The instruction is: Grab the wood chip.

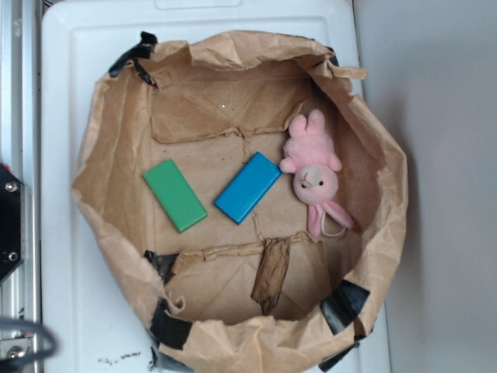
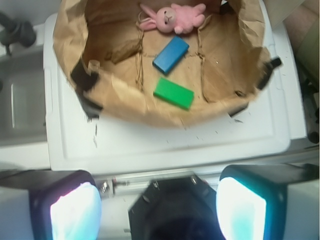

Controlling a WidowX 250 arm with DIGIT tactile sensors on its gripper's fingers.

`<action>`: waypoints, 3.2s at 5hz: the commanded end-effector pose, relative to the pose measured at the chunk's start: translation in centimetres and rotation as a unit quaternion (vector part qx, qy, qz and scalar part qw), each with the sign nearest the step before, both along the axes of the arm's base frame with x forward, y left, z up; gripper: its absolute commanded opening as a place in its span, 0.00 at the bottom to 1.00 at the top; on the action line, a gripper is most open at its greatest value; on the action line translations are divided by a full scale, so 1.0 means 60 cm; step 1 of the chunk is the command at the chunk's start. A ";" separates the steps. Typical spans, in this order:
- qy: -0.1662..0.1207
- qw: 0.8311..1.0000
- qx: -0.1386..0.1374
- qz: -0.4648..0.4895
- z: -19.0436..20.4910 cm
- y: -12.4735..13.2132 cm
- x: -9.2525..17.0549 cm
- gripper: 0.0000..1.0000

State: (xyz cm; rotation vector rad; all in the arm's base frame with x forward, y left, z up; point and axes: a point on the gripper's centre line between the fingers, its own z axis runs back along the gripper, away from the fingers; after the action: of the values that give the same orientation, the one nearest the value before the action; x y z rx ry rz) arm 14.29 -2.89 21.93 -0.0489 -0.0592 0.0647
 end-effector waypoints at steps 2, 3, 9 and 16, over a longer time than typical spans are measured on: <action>0.010 0.995 -0.005 0.104 -0.054 -0.013 0.092 1.00; -0.009 0.987 -0.030 0.157 -0.036 0.000 0.086 1.00; -0.082 0.957 -0.034 0.277 -0.139 0.011 0.164 1.00; -0.080 0.910 -0.012 0.406 -0.311 -0.093 0.269 1.00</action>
State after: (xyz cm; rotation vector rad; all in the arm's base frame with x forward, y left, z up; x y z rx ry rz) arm 29.60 -7.95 2.32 -0.0079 -0.2004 0.9005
